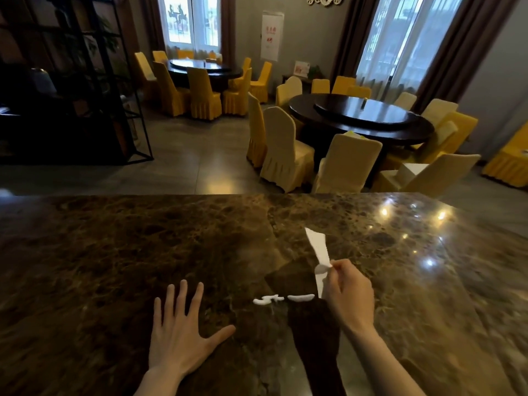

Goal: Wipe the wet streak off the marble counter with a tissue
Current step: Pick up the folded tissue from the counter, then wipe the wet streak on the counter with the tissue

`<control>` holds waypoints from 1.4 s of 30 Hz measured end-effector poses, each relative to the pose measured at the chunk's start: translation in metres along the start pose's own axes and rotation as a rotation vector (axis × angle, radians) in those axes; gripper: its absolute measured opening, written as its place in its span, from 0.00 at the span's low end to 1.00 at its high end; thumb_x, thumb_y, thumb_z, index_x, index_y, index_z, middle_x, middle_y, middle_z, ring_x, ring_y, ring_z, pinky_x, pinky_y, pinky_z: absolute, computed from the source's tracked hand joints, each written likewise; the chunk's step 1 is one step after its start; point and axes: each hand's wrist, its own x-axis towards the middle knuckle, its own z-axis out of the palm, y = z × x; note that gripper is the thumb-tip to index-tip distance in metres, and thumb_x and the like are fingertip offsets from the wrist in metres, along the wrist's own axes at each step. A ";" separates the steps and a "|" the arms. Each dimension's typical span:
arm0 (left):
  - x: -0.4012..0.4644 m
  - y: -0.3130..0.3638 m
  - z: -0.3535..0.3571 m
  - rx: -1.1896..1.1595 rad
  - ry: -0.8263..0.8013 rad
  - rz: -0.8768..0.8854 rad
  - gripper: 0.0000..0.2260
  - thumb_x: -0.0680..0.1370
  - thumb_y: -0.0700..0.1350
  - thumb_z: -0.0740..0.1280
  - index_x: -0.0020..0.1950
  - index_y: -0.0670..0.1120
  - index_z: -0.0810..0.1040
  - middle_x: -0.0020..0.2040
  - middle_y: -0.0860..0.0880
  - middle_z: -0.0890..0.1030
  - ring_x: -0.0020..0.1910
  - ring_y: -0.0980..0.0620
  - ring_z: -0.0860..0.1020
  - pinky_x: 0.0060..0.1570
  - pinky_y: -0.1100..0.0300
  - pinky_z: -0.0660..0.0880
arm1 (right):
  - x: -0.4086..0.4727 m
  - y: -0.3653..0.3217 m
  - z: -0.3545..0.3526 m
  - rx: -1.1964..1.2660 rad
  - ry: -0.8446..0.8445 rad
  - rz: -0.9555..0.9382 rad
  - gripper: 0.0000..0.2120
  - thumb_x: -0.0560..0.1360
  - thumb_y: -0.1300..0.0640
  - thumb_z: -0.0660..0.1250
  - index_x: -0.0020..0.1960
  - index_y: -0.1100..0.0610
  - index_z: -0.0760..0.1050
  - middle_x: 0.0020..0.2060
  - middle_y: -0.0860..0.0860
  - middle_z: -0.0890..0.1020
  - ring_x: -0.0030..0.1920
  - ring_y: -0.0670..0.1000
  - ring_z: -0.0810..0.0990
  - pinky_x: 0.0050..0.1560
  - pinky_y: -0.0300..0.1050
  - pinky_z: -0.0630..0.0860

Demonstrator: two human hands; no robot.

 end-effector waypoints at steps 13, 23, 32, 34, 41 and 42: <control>0.004 -0.004 0.014 0.016 0.023 -0.006 0.58 0.58 0.89 0.31 0.80 0.58 0.27 0.83 0.49 0.28 0.81 0.44 0.26 0.81 0.39 0.31 | -0.040 0.009 0.064 -0.382 -0.613 -0.334 0.33 0.82 0.34 0.48 0.81 0.41 0.39 0.80 0.47 0.36 0.79 0.51 0.31 0.79 0.54 0.35; 0.006 -0.003 0.010 0.043 -0.012 -0.011 0.59 0.53 0.87 0.25 0.79 0.57 0.25 0.84 0.47 0.31 0.83 0.43 0.31 0.83 0.39 0.35 | -0.066 -0.039 0.098 -0.156 -0.807 -0.259 0.33 0.79 0.30 0.40 0.81 0.41 0.42 0.81 0.45 0.43 0.79 0.46 0.35 0.79 0.56 0.33; 0.006 -0.003 0.011 0.020 -0.021 -0.023 0.60 0.55 0.90 0.34 0.78 0.58 0.24 0.83 0.49 0.29 0.81 0.44 0.28 0.81 0.39 0.31 | -0.056 -0.005 0.075 -0.384 -0.724 -0.379 0.27 0.84 0.39 0.41 0.82 0.45 0.48 0.81 0.43 0.45 0.80 0.47 0.37 0.79 0.53 0.35; 0.005 -0.004 0.011 0.006 -0.021 -0.019 0.61 0.55 0.91 0.36 0.78 0.59 0.25 0.82 0.49 0.27 0.81 0.45 0.27 0.81 0.39 0.30 | -0.046 0.016 0.062 -0.451 -0.666 -0.330 0.26 0.85 0.41 0.41 0.82 0.44 0.47 0.80 0.42 0.43 0.80 0.49 0.36 0.79 0.55 0.35; 0.002 -0.004 0.008 -0.010 -0.016 -0.007 0.62 0.55 0.91 0.36 0.79 0.57 0.24 0.81 0.49 0.26 0.81 0.45 0.26 0.81 0.40 0.30 | -0.020 0.075 0.028 -0.527 -0.484 -0.070 0.27 0.84 0.40 0.40 0.82 0.43 0.47 0.82 0.47 0.44 0.80 0.52 0.37 0.79 0.55 0.37; 0.002 -0.003 0.007 -0.008 -0.021 -0.008 0.62 0.55 0.91 0.36 0.78 0.57 0.24 0.81 0.49 0.25 0.81 0.45 0.26 0.81 0.39 0.30 | -0.020 0.075 0.030 -0.510 -0.484 -0.046 0.27 0.84 0.40 0.40 0.82 0.45 0.46 0.82 0.48 0.44 0.80 0.52 0.36 0.80 0.55 0.38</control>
